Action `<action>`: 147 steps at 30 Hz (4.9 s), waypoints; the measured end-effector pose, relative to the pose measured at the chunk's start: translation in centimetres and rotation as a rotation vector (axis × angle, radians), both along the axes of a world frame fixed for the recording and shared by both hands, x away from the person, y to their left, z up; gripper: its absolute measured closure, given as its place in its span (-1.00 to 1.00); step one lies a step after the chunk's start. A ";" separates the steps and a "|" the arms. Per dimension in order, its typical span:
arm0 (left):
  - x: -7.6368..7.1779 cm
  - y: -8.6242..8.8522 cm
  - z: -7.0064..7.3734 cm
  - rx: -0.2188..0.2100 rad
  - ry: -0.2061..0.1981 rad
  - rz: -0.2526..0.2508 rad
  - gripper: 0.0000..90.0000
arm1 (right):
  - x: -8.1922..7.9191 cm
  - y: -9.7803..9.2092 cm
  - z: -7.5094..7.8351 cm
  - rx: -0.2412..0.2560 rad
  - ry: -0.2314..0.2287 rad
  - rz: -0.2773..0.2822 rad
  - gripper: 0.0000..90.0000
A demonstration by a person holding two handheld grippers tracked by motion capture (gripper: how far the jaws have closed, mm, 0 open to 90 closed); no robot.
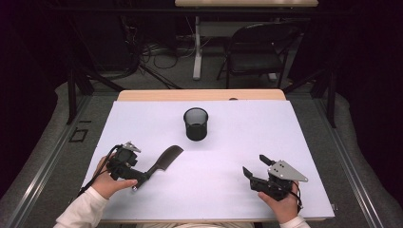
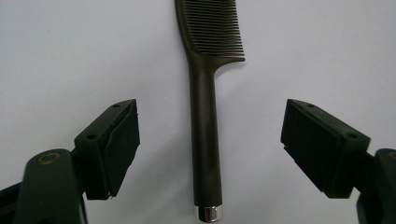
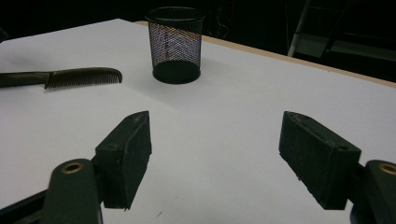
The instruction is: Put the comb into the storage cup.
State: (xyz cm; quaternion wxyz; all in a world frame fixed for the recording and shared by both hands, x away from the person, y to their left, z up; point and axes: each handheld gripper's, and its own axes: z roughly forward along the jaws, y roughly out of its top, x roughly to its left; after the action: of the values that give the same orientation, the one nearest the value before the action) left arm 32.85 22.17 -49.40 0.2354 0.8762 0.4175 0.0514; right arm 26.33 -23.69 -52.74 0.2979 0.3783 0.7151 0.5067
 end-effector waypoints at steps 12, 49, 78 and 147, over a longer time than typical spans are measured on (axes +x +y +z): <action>0.6 0.2 0.1 -0.004 0.045 0.033 -0.35 | -0.1 0.1 0.1 0.002 -0.010 -0.002 -0.44; 2.0 -1.8 -1.8 0.119 0.129 -0.004 0.33 | -0.2 0.0 0.1 -0.005 -0.012 -0.003 -0.44; 1.9 -1.9 -3.2 0.160 0.175 0.005 0.51 | -0.2 0.0 0.1 -0.012 -0.007 0.001 -0.44; 1.9 -0.5 -1.4 -0.053 0.059 0.146 0.61 | 0.1 -0.4 -0.3 0.011 0.014 -0.016 -0.44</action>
State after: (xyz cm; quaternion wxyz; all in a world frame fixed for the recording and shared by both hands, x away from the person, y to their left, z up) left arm 34.71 21.71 -50.80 0.2416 0.8380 0.4883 0.0316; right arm 26.48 -24.10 -53.06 0.2950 0.3893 0.7112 0.5056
